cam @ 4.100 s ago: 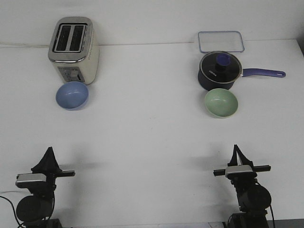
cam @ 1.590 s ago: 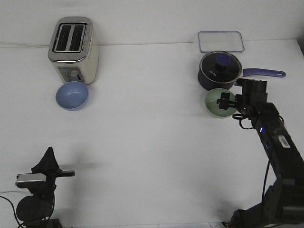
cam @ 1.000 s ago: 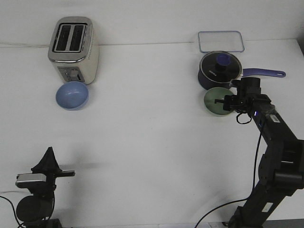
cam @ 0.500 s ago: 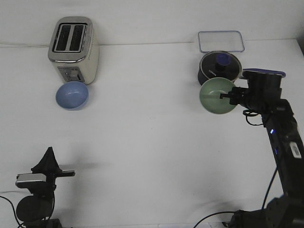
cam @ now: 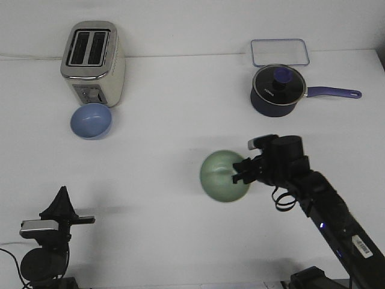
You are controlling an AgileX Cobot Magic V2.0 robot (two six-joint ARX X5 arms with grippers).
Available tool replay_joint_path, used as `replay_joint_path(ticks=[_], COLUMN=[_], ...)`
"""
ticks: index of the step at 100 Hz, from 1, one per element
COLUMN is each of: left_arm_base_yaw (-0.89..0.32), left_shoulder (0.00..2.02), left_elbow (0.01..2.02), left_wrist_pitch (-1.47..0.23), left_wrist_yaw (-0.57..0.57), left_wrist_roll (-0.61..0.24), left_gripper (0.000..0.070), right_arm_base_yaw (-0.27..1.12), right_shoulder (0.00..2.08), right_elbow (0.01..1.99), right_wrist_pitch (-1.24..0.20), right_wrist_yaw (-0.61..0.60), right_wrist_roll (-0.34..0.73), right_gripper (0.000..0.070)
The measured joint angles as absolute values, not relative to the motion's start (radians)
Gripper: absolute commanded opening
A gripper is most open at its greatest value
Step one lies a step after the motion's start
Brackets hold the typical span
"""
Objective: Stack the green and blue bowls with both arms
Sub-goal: 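Carry the green bowl toward the table center and lower it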
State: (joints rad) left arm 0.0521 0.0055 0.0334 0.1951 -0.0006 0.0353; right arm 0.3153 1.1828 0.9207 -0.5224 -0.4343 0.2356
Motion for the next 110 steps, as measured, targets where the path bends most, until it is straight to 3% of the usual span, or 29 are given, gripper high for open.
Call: replay_joint_path(ticks=[26, 60, 64, 72, 77, 110], left_arm_base_yaw=[0.052, 0.052, 0.052, 0.052, 0.052, 0.052], left_shoulder=[0.006, 0.006, 0.006, 0.006, 0.006, 0.006], left_elbow=[0.033, 0.033, 0.033, 0.033, 0.033, 0.033], left_wrist_pitch=[0.195, 0.195, 0.195, 0.196, 0.196, 0.200], left_wrist_yaw=[-0.001, -0.001, -0.001, -0.001, -0.001, -0.001], left_wrist_roll=[0.035, 0.035, 0.035, 0.035, 0.035, -0.001], left_gripper=[0.0014, 0.0014, 0.0014, 0.0013, 0.0013, 0.0011], right_arm_base_yaw=[0.548, 0.620, 0.620, 0.621, 0.621, 0.551], right_shoulder=[1.264, 1.448, 1.461, 1.483, 1.490, 1.403], right_elbow=[0.857, 0.857, 0.857, 0.857, 0.857, 0.886], right_wrist_pitch=[-0.402, -0.332, -0.323, -0.323, -0.325, -0.338], right_wrist_yaw=[-0.372, -0.334, -0.336, -0.337, -0.337, -0.339], right_wrist_roll=[0.328, 0.343, 0.344, 0.343, 0.342, 0.321], right_gripper=[0.0000, 0.0003, 0.0029, 0.0189, 0.0250, 0.0299])
